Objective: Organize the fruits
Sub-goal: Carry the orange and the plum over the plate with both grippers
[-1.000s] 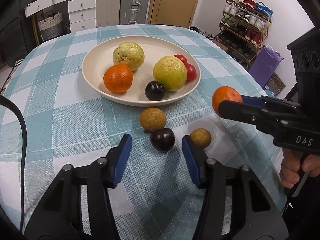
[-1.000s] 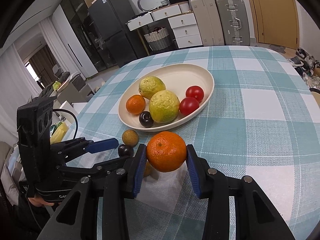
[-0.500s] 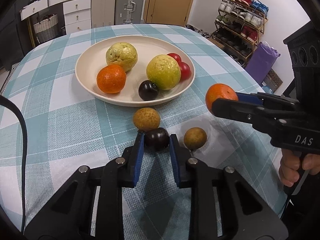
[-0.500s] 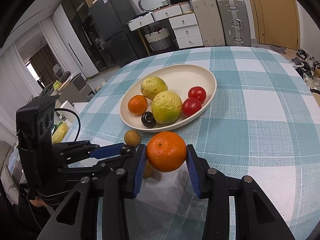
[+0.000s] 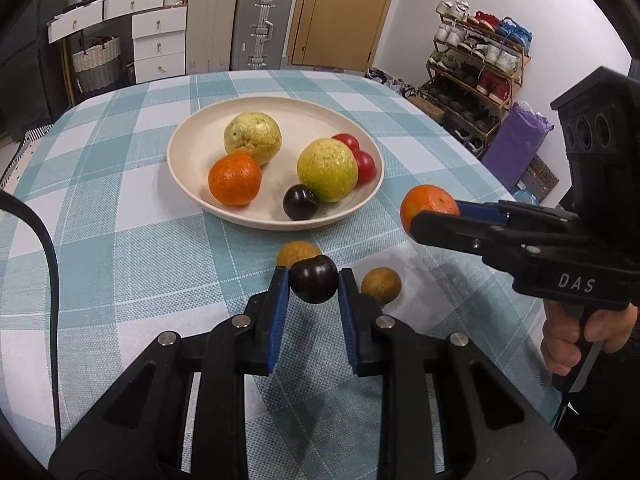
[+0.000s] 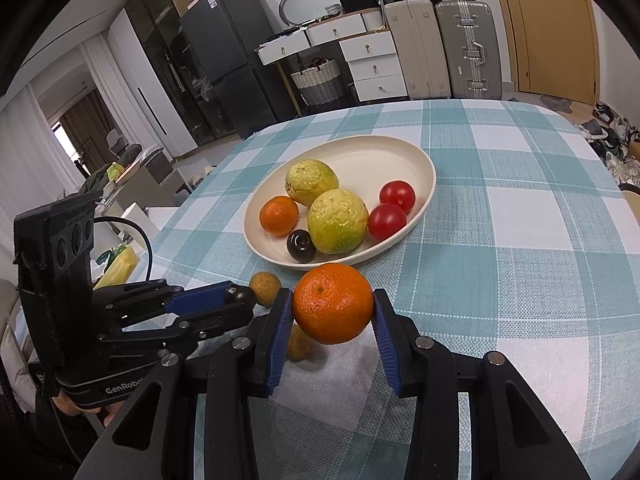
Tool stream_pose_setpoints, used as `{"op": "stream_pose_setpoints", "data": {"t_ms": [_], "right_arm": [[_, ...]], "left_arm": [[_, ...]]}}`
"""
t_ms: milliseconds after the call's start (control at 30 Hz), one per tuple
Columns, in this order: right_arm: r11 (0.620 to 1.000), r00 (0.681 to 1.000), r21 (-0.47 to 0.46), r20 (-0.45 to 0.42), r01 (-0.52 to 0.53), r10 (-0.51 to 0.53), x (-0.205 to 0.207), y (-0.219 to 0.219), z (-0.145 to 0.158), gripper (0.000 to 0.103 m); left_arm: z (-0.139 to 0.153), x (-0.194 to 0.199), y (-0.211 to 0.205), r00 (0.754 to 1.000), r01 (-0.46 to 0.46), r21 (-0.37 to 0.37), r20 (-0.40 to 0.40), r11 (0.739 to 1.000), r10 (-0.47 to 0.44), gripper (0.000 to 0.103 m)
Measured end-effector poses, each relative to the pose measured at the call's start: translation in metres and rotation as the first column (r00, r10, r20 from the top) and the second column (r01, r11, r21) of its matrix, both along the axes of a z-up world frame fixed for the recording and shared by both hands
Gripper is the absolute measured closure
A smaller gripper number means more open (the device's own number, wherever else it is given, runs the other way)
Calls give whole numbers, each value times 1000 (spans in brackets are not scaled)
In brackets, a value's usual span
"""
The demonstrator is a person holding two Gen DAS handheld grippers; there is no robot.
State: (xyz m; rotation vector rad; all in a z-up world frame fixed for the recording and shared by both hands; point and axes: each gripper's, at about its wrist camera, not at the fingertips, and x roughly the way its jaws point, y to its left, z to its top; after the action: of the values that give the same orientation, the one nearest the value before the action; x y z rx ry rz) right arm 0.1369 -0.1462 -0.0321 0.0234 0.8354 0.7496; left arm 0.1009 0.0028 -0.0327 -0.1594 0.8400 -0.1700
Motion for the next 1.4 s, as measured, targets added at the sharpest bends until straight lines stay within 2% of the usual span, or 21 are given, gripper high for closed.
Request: {"op": "stream_pose_setpoints", "data": {"t_ms": [533, 1000, 1400], "right_arm": [[1000, 998, -12, 67, -17, 18, 9, 15, 22, 63], [1000, 996, 2, 92, -10, 9, 45, 29, 30, 63], [999, 996, 10, 79, 42, -42, 79, 34, 20, 63]], "left_arm": [[33, -2, 27, 993, -58, -20, 102, 998, 60, 81], [38, 33, 44, 987, -99, -12, 122, 995, 100, 81], [28, 72, 63, 985, -134, 5, 113, 991, 133, 81]]}}
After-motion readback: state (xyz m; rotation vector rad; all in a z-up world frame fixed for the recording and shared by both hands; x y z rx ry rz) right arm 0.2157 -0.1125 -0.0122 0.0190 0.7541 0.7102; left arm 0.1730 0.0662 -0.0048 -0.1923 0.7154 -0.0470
